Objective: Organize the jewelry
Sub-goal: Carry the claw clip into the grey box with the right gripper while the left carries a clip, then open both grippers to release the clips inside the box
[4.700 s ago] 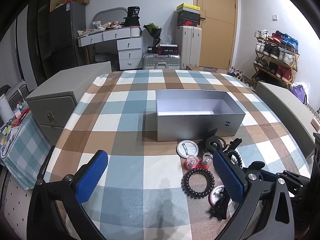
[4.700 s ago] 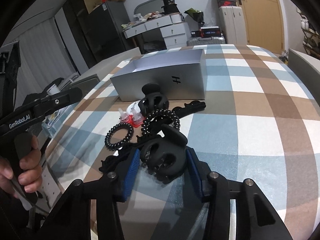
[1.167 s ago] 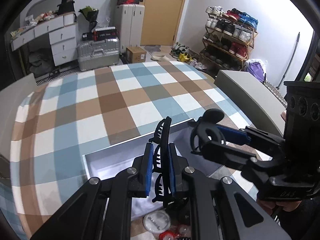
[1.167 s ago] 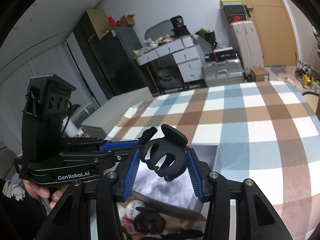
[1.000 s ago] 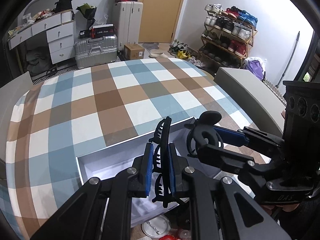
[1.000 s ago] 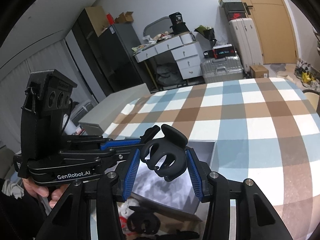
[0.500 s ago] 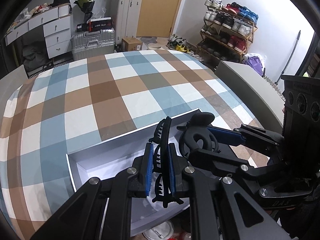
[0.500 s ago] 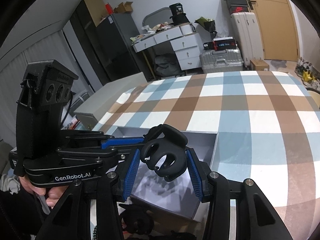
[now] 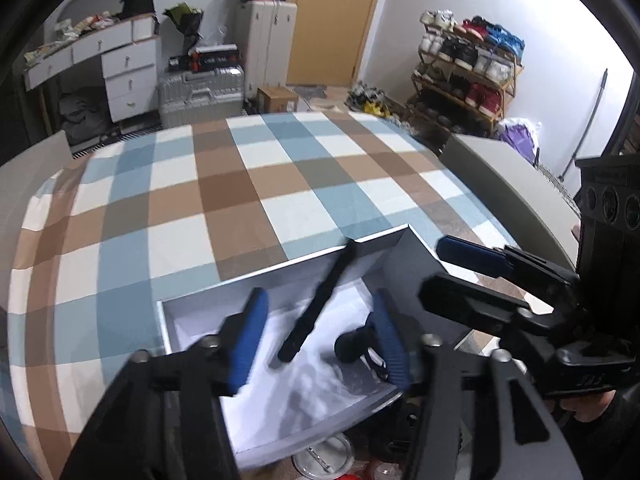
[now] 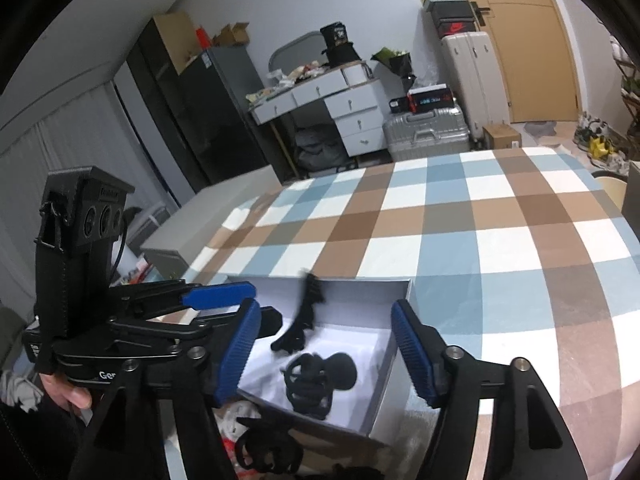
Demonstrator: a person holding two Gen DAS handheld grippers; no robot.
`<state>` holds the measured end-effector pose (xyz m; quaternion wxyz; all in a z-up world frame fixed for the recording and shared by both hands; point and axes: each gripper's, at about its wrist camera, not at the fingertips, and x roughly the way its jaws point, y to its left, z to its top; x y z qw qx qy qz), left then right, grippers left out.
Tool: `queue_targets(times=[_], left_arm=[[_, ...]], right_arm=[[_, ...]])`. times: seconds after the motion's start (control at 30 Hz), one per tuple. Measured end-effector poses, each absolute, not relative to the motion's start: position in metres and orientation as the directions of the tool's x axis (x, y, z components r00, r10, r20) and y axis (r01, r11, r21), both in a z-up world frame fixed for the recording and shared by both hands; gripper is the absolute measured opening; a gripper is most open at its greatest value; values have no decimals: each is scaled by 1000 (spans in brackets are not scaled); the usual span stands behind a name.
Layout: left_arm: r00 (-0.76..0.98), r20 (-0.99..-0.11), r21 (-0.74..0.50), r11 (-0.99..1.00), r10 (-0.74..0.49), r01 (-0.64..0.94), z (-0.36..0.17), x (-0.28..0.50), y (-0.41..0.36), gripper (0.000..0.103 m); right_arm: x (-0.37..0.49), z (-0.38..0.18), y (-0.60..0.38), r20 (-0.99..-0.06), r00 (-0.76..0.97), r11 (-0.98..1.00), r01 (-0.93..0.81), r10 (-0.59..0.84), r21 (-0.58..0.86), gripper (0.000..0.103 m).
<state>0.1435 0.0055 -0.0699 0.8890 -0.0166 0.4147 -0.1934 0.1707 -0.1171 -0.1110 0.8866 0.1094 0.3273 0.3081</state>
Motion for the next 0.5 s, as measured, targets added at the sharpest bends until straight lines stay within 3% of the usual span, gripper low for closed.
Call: queue_targets(times=[0.5], left_arm=[[668,-679,-164,950,-305,267,-46,111,15,68]], right_arm=[[124,-76,-131,-431,682,806,-478,590,348,93]])
